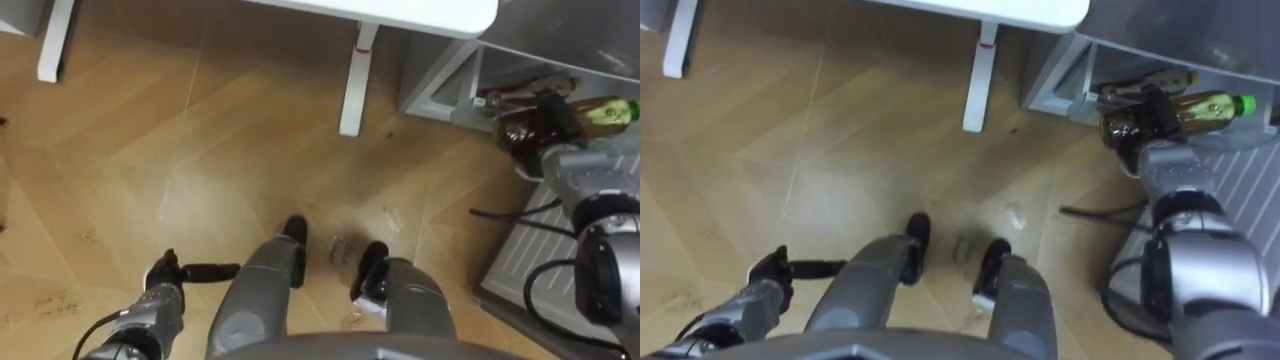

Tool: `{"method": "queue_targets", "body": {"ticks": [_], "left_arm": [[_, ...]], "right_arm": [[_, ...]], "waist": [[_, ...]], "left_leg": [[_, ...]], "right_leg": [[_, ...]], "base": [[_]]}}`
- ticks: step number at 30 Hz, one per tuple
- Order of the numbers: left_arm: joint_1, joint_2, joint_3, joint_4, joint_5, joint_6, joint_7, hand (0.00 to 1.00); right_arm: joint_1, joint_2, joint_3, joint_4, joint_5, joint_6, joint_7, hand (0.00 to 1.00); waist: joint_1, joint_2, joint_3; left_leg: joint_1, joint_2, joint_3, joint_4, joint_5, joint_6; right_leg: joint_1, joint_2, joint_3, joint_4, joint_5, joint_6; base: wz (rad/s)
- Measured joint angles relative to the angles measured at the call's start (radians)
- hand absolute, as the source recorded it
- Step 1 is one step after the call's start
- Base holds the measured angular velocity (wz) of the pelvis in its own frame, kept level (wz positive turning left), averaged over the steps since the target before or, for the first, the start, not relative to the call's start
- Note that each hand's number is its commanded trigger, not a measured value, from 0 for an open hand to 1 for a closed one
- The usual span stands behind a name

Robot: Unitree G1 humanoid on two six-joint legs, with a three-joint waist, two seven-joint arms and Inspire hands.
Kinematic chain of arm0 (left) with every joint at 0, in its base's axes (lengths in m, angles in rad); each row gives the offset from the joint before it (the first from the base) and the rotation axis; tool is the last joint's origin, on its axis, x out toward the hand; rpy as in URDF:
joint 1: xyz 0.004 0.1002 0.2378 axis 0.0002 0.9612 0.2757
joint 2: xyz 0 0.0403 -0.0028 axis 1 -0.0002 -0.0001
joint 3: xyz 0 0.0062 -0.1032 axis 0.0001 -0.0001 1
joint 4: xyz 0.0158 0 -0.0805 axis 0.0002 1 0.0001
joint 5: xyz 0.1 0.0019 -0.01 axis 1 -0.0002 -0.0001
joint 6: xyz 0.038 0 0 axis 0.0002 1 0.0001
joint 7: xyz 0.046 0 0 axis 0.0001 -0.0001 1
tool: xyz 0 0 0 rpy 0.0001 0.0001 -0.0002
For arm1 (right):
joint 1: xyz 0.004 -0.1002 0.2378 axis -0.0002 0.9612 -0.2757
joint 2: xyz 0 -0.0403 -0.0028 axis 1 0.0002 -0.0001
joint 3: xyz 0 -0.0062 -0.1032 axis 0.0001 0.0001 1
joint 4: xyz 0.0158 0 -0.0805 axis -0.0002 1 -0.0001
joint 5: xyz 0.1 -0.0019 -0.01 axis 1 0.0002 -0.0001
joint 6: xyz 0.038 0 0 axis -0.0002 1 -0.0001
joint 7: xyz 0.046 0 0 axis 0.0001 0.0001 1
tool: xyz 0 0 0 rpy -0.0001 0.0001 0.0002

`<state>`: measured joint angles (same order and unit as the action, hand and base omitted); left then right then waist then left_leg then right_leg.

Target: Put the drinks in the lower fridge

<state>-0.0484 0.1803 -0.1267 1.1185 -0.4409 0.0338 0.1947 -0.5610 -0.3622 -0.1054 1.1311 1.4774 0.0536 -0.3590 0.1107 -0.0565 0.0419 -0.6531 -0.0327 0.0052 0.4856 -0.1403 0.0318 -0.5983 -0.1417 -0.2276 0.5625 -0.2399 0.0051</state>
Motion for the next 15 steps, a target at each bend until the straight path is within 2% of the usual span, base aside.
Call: {"method": "queue_targets", "body": {"ticks": [5,9,15], "left_arm": [[0.001,0.0,0.004,-0.001,0.001,-0.007,0.04,0.0],[-0.002,-0.002,0.004,0.0,0.011,-0.011,0.041,0.0],[-0.003,-0.002,0.004,0.004,0.009,-0.012,0.037,0.0]], "right_arm": [[-0.01,-0.012,0.0,-0.046,-0.001,-0.008,-0.034,1.0],[-0.027,-0.035,-0.002,-0.045,-0.058,-0.009,-0.038,1.0],[-0.041,-0.061,-0.003,-0.045,-0.066,-0.008,-0.067,1.0]], "waist": [[0.003,0.001,-0.0004],[0.001,0.0,0.0],[-0.005,-0.005,0.0035]], "left_leg": [[-0.014,0.0,0.02,-0.001,0.001,0.001],[-0.018,-0.013,0.026,-0.002,0.002,0.002],[-0.016,-0.015,0.031,0.001,0.002,0.003]], "right_leg": [[-0.03,-0.013,0.008,0.027,-0.006,-0.004],[-0.045,-0.019,0.027,0.046,-0.016,0.0],[-0.049,-0.032,0.03,0.071,-0.034,-0.001]], "base": [[-0.03],[0.0],[0.07]]}}
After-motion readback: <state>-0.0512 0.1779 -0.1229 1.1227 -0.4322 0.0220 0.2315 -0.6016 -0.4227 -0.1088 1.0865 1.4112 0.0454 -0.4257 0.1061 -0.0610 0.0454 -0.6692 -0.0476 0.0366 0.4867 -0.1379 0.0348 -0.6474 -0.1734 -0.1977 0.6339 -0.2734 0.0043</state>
